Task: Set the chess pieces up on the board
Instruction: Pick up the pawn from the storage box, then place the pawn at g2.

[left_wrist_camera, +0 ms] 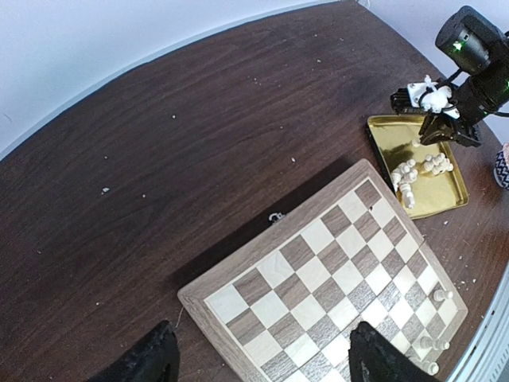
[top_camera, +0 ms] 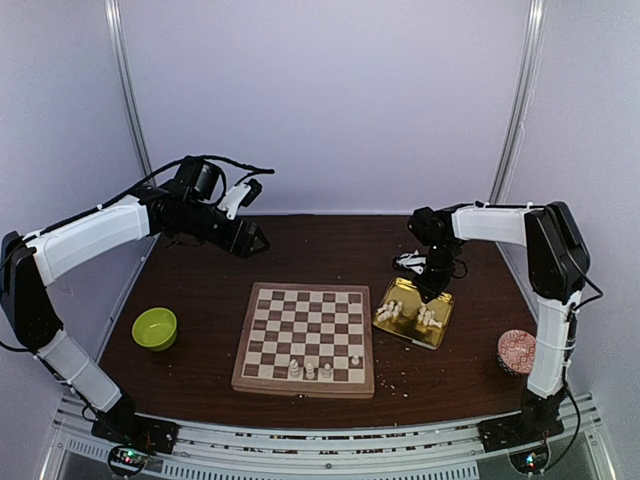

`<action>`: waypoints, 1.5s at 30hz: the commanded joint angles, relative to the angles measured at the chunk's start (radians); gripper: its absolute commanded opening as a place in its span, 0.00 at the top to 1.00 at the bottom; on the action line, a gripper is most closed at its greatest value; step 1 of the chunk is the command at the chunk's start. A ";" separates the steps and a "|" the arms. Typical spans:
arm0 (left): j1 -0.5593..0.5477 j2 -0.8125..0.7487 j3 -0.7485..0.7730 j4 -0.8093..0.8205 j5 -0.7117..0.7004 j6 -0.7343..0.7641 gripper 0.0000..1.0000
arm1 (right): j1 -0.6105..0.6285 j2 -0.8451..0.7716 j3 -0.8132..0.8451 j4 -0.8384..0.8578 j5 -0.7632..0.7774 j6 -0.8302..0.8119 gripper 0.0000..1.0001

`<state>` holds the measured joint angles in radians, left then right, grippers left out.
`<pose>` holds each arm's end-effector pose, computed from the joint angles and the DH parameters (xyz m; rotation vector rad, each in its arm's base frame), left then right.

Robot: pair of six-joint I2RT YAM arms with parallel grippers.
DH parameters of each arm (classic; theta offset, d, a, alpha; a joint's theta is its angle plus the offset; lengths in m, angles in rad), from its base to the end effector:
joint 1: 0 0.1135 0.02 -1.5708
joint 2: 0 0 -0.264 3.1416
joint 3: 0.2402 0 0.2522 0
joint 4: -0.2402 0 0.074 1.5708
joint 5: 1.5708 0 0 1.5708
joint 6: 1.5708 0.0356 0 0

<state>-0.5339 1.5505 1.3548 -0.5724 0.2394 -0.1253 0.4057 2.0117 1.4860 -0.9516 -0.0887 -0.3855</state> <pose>0.2924 -0.1827 0.3132 0.6041 2.3144 -0.6000 0.3524 0.1548 0.1722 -1.1796 2.8083 0.1366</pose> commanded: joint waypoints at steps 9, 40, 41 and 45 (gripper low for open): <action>-0.002 0.002 0.007 0.013 0.014 0.001 0.25 | -0.111 -0.027 0.062 -0.067 -0.321 0.014 0.97; -0.002 -0.003 0.012 0.005 -0.003 0.003 0.25 | 0.440 -0.131 0.210 -0.186 -0.103 -0.063 0.97; -0.002 -0.005 0.012 0.004 -0.003 0.005 0.25 | 0.463 -0.114 0.222 -0.194 -0.100 -0.067 0.96; -0.003 -0.011 0.014 0.003 -0.005 0.007 0.25 | 0.542 -0.059 0.250 -0.217 -0.105 -0.076 0.96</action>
<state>-0.5339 1.5578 1.3552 -0.5781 0.2405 -0.1253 0.8967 1.9011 1.7008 -1.1103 -0.2264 -0.4416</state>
